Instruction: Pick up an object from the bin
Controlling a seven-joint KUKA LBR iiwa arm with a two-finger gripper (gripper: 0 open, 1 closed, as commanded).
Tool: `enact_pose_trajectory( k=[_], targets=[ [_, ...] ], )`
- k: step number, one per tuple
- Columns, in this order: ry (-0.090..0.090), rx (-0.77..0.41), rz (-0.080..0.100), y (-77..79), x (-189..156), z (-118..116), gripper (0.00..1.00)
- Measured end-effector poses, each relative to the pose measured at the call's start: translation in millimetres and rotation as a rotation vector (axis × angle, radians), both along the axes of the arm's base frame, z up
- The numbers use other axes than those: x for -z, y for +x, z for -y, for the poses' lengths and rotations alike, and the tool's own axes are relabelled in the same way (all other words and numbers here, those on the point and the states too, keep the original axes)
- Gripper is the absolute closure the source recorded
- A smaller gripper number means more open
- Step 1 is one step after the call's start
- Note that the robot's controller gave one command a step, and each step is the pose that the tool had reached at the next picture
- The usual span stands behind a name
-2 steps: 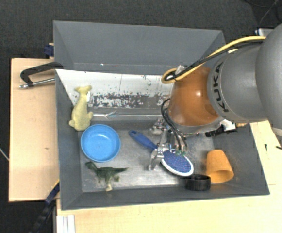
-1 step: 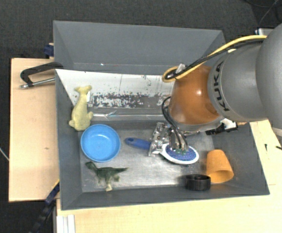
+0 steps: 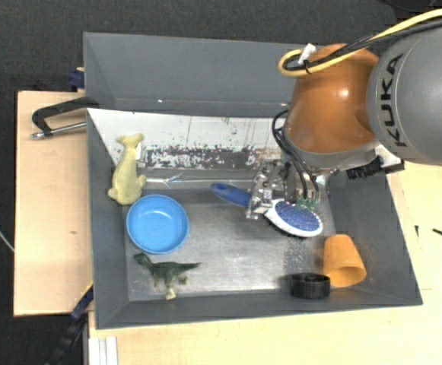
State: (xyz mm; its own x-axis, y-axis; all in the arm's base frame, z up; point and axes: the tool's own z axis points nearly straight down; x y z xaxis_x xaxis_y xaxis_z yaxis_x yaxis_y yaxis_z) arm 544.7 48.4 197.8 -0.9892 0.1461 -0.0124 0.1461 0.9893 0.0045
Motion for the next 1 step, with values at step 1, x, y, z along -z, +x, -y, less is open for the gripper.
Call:
enact_pose_trajectory(
  k=[1],
  targets=[
    [0.000, 0.039, -0.003, 12.4, -38.6, 2.5, 1.00]
  ],
)
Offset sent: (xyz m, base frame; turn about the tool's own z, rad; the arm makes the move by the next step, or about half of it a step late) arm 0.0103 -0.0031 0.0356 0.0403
